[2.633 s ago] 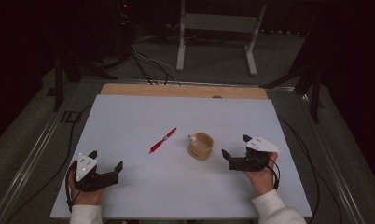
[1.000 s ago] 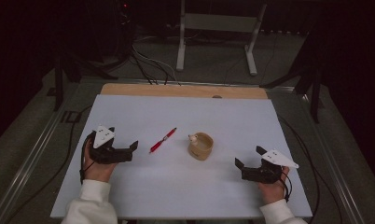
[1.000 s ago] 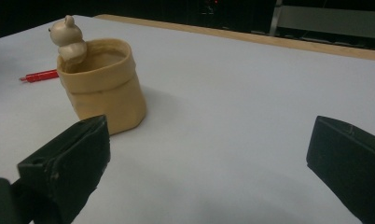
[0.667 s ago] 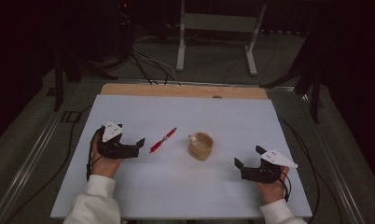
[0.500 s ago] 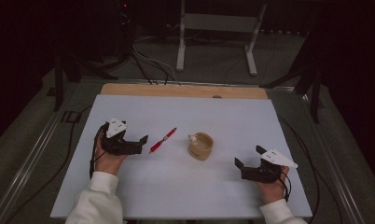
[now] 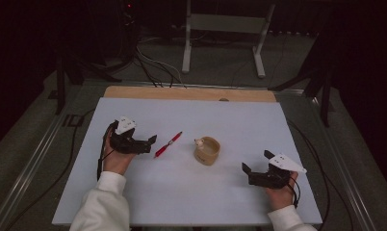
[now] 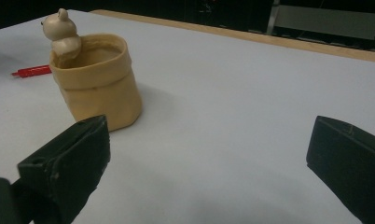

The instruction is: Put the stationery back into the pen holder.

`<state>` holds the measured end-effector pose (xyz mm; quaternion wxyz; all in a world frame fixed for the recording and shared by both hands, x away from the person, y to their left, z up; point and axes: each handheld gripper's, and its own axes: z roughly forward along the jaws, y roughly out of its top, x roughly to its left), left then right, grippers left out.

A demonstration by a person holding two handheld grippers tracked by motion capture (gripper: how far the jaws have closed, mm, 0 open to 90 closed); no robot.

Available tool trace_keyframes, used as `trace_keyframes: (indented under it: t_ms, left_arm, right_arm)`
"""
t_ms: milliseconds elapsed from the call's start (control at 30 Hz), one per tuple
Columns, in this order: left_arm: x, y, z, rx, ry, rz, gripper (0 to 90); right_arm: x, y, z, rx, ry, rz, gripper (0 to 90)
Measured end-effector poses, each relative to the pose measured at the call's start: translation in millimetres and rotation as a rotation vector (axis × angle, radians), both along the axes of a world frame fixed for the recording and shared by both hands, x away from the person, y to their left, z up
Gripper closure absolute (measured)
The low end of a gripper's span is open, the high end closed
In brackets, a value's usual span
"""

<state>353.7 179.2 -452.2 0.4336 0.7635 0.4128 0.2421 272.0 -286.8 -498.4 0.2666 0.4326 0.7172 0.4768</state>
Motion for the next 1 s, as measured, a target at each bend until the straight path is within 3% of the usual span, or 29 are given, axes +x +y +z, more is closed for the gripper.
trace_keyframes:
  t_ms: [367, 1000]
  left_arm:
    - [14.6, -12.9, -4.1, 0.032, 0.031, -0.018, 1.0]
    - [38.2, -34.4, -26.5, 0.056, 0.105, -0.018, 1.0]
  right_arm:
    - [1.0, 0.5, -0.6, 0.000, 0.004, 0.002, 0.0]
    - [1.7, 1.5, -0.7, -0.002, 0.004, 0.003, 0.0]
